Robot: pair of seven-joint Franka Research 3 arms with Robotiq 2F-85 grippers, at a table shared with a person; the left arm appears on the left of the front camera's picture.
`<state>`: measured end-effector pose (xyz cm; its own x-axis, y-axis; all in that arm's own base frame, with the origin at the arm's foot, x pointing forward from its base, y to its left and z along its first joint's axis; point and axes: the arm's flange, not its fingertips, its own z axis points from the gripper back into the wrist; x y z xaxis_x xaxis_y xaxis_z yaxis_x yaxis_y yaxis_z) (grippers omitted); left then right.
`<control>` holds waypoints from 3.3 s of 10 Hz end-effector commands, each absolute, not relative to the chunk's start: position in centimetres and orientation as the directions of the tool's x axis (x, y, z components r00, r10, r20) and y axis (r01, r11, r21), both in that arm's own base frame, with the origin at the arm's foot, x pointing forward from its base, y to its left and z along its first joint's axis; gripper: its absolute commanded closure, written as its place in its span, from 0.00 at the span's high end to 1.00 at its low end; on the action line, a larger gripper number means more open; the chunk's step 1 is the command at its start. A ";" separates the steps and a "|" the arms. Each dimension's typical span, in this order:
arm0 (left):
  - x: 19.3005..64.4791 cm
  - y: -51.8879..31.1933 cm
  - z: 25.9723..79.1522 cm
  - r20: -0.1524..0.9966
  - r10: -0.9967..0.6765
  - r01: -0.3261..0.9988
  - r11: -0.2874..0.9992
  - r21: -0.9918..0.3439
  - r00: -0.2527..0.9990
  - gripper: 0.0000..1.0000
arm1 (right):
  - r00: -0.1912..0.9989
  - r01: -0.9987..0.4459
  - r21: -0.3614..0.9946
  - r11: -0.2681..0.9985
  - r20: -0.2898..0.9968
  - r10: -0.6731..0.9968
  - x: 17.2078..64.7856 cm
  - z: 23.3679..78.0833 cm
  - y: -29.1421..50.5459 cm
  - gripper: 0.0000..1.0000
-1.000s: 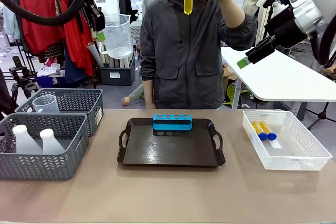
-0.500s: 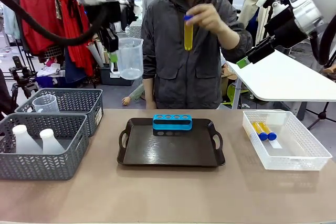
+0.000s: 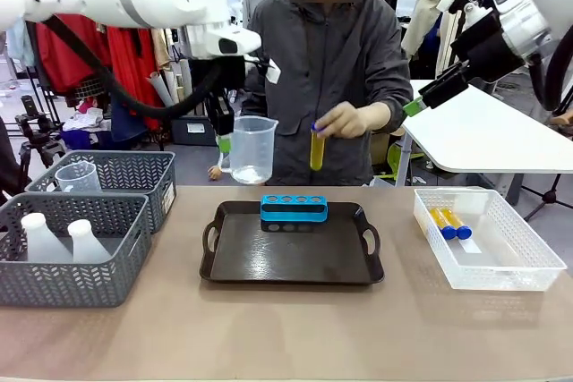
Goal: Prepare the laboratory tools.
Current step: Pick up one Large Measuring Cup and place it on the Handle tray.
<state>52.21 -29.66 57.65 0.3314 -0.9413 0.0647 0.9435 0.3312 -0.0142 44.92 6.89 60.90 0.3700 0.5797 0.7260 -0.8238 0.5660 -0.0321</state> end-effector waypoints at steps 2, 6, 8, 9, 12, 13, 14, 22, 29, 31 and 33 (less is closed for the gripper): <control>52.6 -29.5 58.8 0.070 -0.953 0.956 0.292 -0.034 0.294 0.00 | 0.368 -0.827 -0.012 0.563 0.745 0.556 45.0 61.1 6.9 1.00; 52.4 -27.5 60.9 0.121 -0.934 0.941 0.338 0.001 0.336 0.00 | 0.368 -0.827 -0.012 0.563 0.745 0.556 45.0 61.1 6.9 1.00; 52.3 -27.2 61.0 0.126 -0.933 0.941 0.339 -0.010 0.338 0.00 | 0.368 -0.827 -0.012 0.563 0.745 0.556 45.0 61.1 6.9 1.00; 52.6 -26.4 61.7 0.144 -0.919 0.928 0.372 0.014 0.367 0.00 | 0.368 -0.827 -0.012 0.563 0.745 0.556 45.0 61.1 6.9 1.00; 52.8 -27.7 61.4 0.109 -0.929 0.934 0.356 0.013 0.353 0.00 | 0.368 -0.827 -0.012 0.563 0.745 0.556 45.0 61.1 6.9 1.00; 52.8 -27.7 61.4 0.109 -0.929 0.934 0.356 0.013 0.353 0.00 | 0.368 -0.827 -0.012 0.563 0.745 0.556 45.0 61.1 6.9 1.00; 52.8 -27.7 61.4 0.109 -0.929 0.934 0.356 0.013 0.353 0.00 | 0.368 -0.827 -0.012 0.563 0.745 0.556 45.0 61.1 6.9 1.00; 53.5 -37.0 55.5 0.036 -0.978 0.976 0.209 0.065 0.207 0.00 | 0.368 -0.827 -0.012 0.563 0.745 0.556 45.0 61.1 6.9 1.00; 56.6 -46.1 46.5 0.057 -0.995 0.996 -0.074 0.051 -0.077 0.00 | 0.368 -0.827 -0.012 0.563 0.745 0.556 45.0 61.1 6.9 1.00; 56.7 -47.0 45.1 0.086 -0.988 0.991 -0.131 0.015 -0.132 0.00 | 0.368 -0.827 -0.012 0.563 0.745 0.556 45.0 61.1 6.9 1.00; 56.4 -47.9 43.4 0.093 -0.982 0.986 -0.165 0.012 -0.166 0.00 | 0.368 -0.827 -0.012 0.563 0.745 0.556 45.0 61.1 6.9 1.00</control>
<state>55.92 -47.27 43.17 -0.1321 -0.9887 0.0712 0.9912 -0.1309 0.0205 44.91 6.90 60.90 0.3701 0.5801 0.7256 -0.8238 0.5660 -0.0323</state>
